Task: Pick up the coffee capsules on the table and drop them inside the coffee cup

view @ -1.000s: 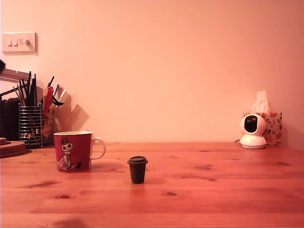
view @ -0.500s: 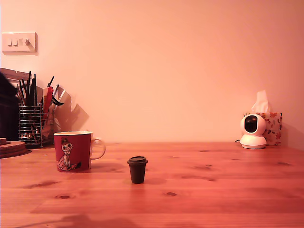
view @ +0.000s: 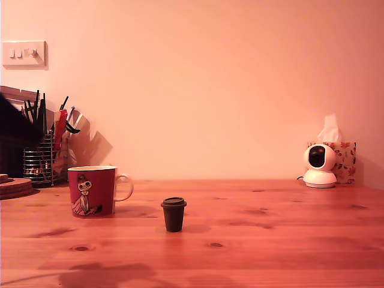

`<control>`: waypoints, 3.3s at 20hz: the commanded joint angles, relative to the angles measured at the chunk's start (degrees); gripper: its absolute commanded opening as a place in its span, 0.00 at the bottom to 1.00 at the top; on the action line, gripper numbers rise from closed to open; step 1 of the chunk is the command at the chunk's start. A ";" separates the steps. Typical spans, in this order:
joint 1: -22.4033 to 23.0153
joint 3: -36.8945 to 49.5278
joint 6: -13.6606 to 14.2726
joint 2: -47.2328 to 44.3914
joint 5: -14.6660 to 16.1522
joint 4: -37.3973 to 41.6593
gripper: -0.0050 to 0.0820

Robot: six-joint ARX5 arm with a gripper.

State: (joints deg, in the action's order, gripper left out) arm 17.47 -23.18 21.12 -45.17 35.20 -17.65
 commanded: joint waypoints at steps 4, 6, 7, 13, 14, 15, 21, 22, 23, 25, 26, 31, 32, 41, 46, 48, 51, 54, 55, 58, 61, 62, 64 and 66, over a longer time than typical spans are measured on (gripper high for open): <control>-0.04 2.25 -2.45 -1.49 -1.09 4.55 0.78; -0.04 2.80 -4.59 -2.27 -1.38 6.82 0.78; -0.04 3.13 -5.05 -2.67 -1.70 7.89 0.78; -0.04 4.15 -9.05 -5.73 -4.26 14.43 0.78; -0.04 4.39 -9.18 -6.36 -4.24 15.34 0.78; -0.04 4.74 -9.18 -6.91 -4.24 16.33 0.78; -0.04 8.70 -9.16 -9.16 -4.22 26.77 0.78; -0.04 8.74 -9.18 -10.14 -4.22 28.22 0.78; -0.04 8.74 -9.16 -11.13 -4.20 29.59 0.78; 0.11 8.74 -9.16 -13.90 -4.17 32.44 0.78; 0.37 8.74 -9.16 -15.56 -4.15 33.94 0.78; 1.73 8.74 -9.09 -23.52 -4.17 41.64 0.78; 2.05 8.74 -9.09 -24.98 -4.17 43.25 0.78; 5.16 8.44 -9.11 -37.27 -4.17 55.67 0.77; 6.25 5.57 -8.92 -41.72 -4.17 56.74 0.77; 6.49 4.28 -8.70 -43.47 -4.17 56.74 0.77; 6.93 3.45 -8.22 -46.07 -4.20 56.81 0.77; 7.08 2.34 -7.37 -47.91 -4.20 57.44 0.77; 7.08 2.03 -7.39 -48.37 -4.20 58.16 0.77; 7.08 0.48 -7.37 -49.72 -4.20 58.47 0.77; 7.08 -1.33 -7.39 -51.74 -4.17 58.53 0.77; 7.08 -1.99 -7.39 -52.70 -4.15 58.51 0.77; 7.28 -3.52 -7.41 -54.40 -3.93 58.45 0.77; 7.72 -5.09 -7.41 -55.78 -3.91 58.42 0.77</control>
State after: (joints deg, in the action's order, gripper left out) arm 24.69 -27.33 13.47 -100.20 30.98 40.27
